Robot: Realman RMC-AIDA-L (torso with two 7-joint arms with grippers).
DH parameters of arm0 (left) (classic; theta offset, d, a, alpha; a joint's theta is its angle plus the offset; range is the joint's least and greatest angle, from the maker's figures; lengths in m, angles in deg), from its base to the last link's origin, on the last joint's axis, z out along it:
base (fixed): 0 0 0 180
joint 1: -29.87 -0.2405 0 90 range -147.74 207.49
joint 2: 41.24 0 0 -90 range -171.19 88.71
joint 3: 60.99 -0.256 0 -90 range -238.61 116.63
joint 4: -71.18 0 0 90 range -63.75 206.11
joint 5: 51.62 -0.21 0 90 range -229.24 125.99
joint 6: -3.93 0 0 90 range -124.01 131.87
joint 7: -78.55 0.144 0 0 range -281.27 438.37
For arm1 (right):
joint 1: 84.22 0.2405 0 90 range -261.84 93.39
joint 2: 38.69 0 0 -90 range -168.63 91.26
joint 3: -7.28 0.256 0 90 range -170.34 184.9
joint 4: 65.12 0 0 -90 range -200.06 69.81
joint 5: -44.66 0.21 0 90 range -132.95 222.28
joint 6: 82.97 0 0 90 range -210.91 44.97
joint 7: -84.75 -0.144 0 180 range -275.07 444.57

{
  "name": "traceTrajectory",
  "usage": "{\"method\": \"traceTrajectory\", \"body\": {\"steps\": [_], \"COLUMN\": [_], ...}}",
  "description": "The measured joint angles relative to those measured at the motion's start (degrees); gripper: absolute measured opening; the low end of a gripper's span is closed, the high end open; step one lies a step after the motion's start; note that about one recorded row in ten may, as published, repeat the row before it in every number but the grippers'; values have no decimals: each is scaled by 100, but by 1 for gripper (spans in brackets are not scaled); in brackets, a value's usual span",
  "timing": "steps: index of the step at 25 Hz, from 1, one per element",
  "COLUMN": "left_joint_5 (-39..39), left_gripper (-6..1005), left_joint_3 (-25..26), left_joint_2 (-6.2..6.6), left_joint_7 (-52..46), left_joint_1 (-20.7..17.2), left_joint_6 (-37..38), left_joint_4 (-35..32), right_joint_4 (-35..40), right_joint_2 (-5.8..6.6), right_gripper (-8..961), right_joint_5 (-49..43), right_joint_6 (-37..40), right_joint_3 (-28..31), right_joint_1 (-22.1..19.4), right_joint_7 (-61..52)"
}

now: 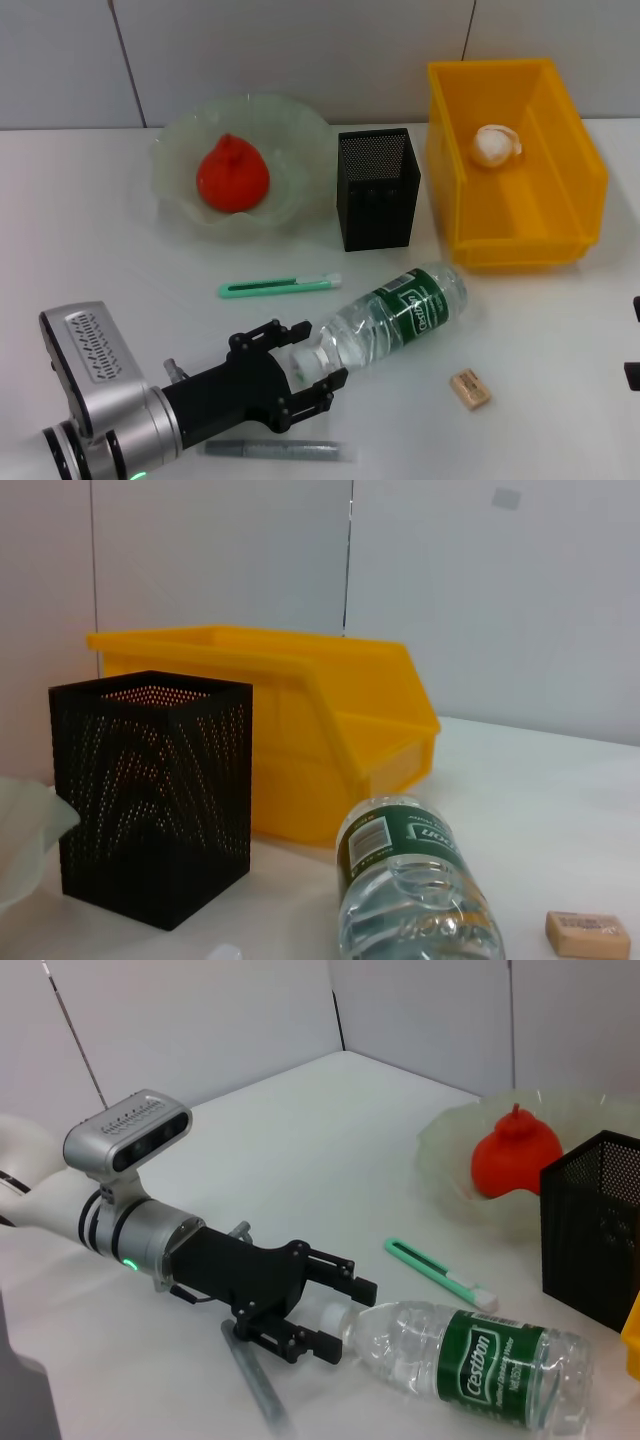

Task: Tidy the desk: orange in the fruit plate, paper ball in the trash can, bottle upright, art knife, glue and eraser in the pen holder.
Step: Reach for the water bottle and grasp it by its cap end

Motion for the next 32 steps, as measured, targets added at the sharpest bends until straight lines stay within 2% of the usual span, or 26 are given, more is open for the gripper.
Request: {"method": "traceTrajectory", "body": {"steps": [8, 11, 17, 21, 25, 26, 28, 29, 32], "left_joint_5": [-174, -227, -217, -207, -207, -224, -224, -228, -228], "left_gripper": [627, 434, 432, 431, 430, 430, 429, 429, 393], "left_joint_3": [2, 19, 34, 255, 255, 329, 329, 331, 331], "left_joint_2": [0, 0, 0, 27, 27, 47, 47, 47, 47], "left_joint_7": [49, 78, 81, -46, -46, -562, -562, -943, -943], "left_joint_1": [72, 79, 66, -83, -83, -277, -277, -434, -434], "left_joint_6": [-128, -127, -13, 400, 400, 762, 762, 996, 996], "left_joint_4": [65, 97, 109, -4, -4, -398, -398, -733, -733], "right_joint_4": [-54, -55, -115, -161, -188, -190, -194, -196, -212], "right_joint_2": [0, 0, 0, 0, 0, 1, 3, 4, 6], "right_gripper": [830, 830, 830, 830, 830, 830, 830, 830, 830], "right_joint_5": [0, 0, 0, 1, 8, 9, 11, 11, 13], "right_joint_6": [-1, -4, -10, -7, -9, -9, -10, -11, -31], "right_joint_3": [-1, -1, -1, 0, 0, 0, 0, 0, -5], "right_joint_1": [6, 11, 18, 26, 43, 46, 46, 46, 53], "right_joint_7": [0, 0, 1, 49, 68, 69, 71, 74, 80]}}
